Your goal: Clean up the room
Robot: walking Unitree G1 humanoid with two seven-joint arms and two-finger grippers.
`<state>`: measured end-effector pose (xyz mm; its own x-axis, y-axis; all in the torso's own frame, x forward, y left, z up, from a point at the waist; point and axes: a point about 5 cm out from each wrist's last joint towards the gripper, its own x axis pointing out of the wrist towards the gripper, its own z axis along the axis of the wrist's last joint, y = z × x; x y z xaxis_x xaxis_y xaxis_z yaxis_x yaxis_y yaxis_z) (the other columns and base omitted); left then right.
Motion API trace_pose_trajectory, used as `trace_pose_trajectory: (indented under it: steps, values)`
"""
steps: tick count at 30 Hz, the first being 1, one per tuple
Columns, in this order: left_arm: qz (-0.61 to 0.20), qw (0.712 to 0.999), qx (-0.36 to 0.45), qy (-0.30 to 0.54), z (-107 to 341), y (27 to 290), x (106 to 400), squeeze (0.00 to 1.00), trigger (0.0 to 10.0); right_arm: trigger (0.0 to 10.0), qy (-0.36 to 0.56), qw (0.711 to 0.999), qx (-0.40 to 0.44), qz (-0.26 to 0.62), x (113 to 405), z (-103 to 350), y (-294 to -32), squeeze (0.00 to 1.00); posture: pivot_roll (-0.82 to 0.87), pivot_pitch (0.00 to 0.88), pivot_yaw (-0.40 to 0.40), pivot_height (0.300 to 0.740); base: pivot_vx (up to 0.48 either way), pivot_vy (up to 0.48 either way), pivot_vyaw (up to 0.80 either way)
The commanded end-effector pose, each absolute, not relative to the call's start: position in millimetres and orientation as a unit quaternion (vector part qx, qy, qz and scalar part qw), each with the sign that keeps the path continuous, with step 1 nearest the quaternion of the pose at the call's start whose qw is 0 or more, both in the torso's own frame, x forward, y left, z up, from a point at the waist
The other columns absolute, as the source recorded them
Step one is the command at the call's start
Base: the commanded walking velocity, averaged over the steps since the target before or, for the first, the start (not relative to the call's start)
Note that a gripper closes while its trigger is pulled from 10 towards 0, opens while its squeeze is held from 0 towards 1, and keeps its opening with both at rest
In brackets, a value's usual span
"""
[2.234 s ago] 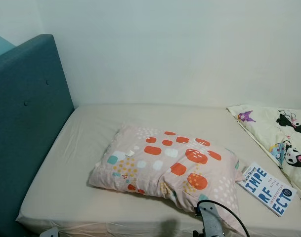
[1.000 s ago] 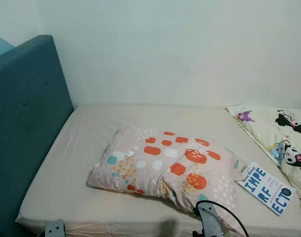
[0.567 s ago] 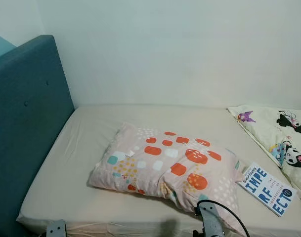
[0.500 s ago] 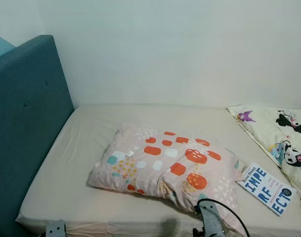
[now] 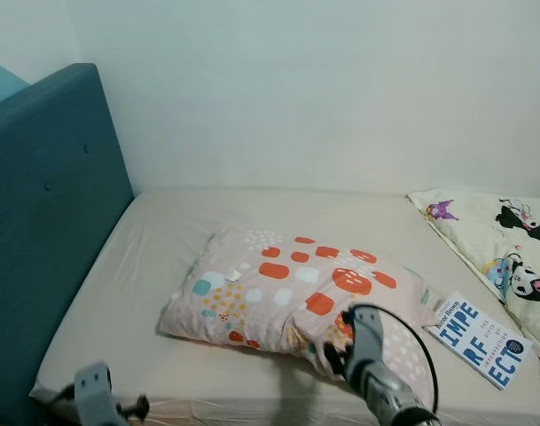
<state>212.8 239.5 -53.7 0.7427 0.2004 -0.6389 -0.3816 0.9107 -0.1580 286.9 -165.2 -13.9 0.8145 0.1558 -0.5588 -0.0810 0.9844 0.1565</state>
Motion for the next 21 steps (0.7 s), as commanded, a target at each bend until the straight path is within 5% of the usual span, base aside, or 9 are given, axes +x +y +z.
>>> trace_pose_trajectory:
  steps: [1, 10, 11, 18, 19, 20, 21]
  values:
    - [0.16, 0.929, -0.139, 0.304, -47.5, 246.1, 218.7, 0.0, 10.0, 10.0, 0.272, 0.954, 0.083, 0.092, 296.4, -4.1, -154.1, 0.0, 0.01, 0.003, -0.051, 0.74, 0.0, 0.0, 0.0]
    - [0.157, 0.946, -0.162, 0.232, -22.5, 244.8, 251.8, 0.0, 10.0, 10.0, 0.199, 0.96, 0.115, 0.163, 318.4, 23.9, -129.7, 0.0, 0.01, 0.002, -0.056, 0.74, 0.0, 0.0, 0.0]
    - [0.155, 0.948, -0.164, 0.224, -19.4, 243.1, 256.1, 0.0, 10.0, 10.0, 0.188, 0.96, 0.13, 0.164, 320.3, 27.1, -130.1, 1.0, 0.01, 0.004, -0.058, 0.74, 0.0, 0.0, 0.0]
    - [0.134, 0.957, -0.18, 0.182, -4.2, 235.0, 274.6, 0.0, 10.0, 10.0, 0.161, 0.96, 0.148, 0.177, 326.4, 36.7, -130.3, 1.0, 0.0, 0.004, -0.058, 0.74, 0.0, 0.0, 0.0]
    - [0.131, 0.958, -0.184, 0.179, -3.2, 234.2, 275.8, 0.21, 10.0, 10.0, 0.16, 0.96, 0.149, 0.176, 326.7, 37.2, -130.6, 1.0, 0.0, 0.004, -0.058, 0.74, 0.0, 0.0, 0.0]
    - [0.108, 0.962, -0.192, 0.162, 1.9, 229.2, 281.5, 1.0, 10.0, 10.0, 0.159, 0.962, 0.149, 0.165, 328.1, 38.2, -132.5, 1.0, 0.0, 0.005, -0.057, 0.74, 0.0, 0.0, 0.0]
    - [0.108, 0.962, -0.192, 0.162, 1.9, 229.2, 281.5, 1.0, 10.0, 10.0, 0.159, 0.962, 0.149, 0.165, 328.1, 38.2, -132.5, 1.0, 0.0, 0.005, -0.057, 0.74, 0.0, 0.0, 0.0]
